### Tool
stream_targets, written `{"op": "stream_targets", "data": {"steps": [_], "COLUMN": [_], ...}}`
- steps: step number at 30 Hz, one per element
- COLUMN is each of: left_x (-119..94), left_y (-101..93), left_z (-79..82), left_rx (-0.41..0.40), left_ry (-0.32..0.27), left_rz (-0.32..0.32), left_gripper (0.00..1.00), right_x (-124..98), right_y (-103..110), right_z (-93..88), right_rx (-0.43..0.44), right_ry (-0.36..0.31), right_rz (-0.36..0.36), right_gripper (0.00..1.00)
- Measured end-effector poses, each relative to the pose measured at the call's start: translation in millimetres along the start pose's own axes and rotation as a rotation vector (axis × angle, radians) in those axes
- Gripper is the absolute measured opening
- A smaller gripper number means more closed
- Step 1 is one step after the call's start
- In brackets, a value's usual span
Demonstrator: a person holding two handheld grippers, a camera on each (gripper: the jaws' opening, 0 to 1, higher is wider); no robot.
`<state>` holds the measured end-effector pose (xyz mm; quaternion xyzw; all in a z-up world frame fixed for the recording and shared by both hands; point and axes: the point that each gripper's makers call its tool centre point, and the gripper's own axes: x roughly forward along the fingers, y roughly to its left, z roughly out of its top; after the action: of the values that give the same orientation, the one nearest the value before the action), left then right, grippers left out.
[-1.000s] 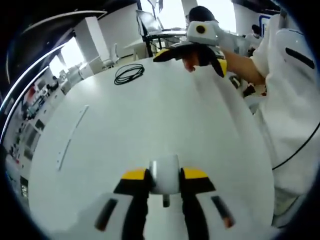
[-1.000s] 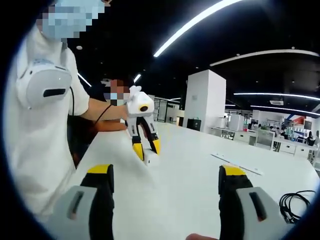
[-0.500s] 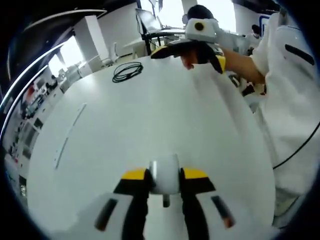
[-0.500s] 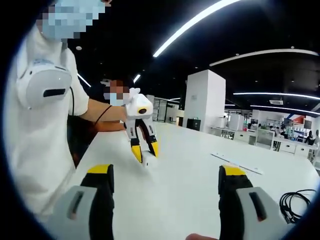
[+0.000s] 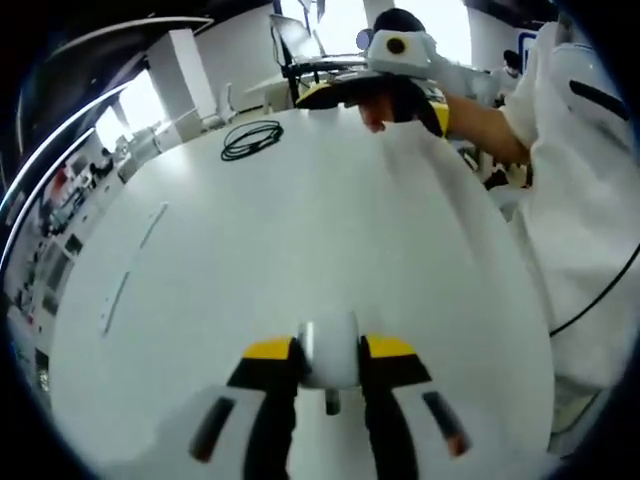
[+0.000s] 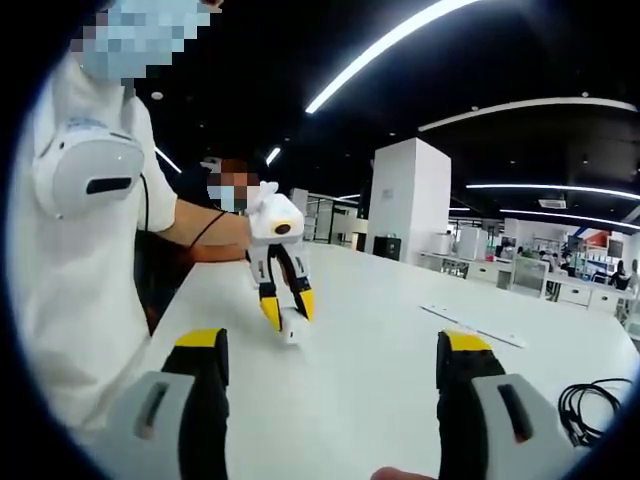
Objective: Plug the desk Type‑C cable into the charger adapter.
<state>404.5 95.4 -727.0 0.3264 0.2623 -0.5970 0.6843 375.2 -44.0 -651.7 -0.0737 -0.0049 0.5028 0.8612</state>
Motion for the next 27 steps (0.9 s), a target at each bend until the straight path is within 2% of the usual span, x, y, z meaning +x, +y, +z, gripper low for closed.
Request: {"op": "stream_targets", "data": {"steps": [14, 19, 27], "left_x": [1, 7, 6], "left_y": [-1.1, -2.9, -4.8], "left_z": [-3.5, -11.3, -10.4], "left_rx": [0.006, 0.005, 0.001], "left_ry": [0.01, 0.024, 0.017], "left_rz": [-0.003, -0.005, -0.005], "left_gripper": [0.22, 0.22, 0.22], "right_x": [0, 0, 0], "right_y": [0, 1, 1], "right_z": [1.6, -0.4, -0.7], "right_rx": [-0.002, 0.003, 0.002], "right_ry": [-0.002, -0.001, 0.001], "right_rz": [0.0, 0.001, 0.0], "right_gripper": [0.87, 0.87, 0.87]}}
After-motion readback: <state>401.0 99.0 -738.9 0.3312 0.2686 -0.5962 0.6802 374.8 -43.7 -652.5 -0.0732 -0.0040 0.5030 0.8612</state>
